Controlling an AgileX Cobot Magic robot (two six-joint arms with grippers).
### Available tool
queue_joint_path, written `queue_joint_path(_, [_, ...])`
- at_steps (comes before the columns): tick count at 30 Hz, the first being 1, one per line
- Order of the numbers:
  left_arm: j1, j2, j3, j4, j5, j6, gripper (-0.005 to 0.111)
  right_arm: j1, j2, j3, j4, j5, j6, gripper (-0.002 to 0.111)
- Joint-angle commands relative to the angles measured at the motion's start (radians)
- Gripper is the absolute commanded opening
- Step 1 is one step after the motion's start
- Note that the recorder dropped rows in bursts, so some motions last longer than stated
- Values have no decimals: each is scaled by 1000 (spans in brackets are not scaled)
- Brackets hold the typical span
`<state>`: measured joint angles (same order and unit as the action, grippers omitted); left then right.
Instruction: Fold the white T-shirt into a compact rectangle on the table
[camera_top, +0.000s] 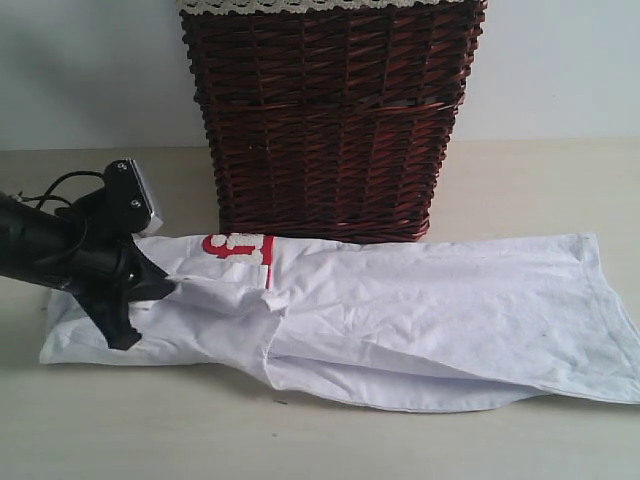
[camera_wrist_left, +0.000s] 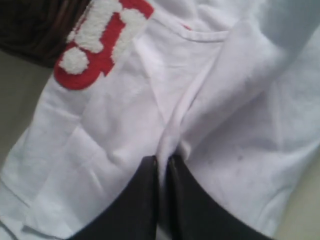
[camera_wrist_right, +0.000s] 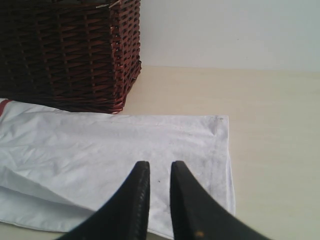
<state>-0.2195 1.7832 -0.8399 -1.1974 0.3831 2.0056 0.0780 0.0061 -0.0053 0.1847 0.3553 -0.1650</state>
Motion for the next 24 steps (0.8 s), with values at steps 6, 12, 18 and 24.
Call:
queue_joint_path(6, [3, 72, -53, -197, -89, -10, 13, -3, -6, 5, -1, -11, -7, 16])
queue_joint_path(12, [3, 77, -59, -206, -89, 13, 45, -3, -6, 5, -1, -11, -7, 16])
queue_joint_path(18, [3, 73, -64, -229, -57, 21, 66, -3, -6, 5, -1, -11, -7, 16])
queue_joint_path(24, [31, -38, 24, 28, 403, 22, 42, -3, -6, 5, -1, -11, -7, 16])
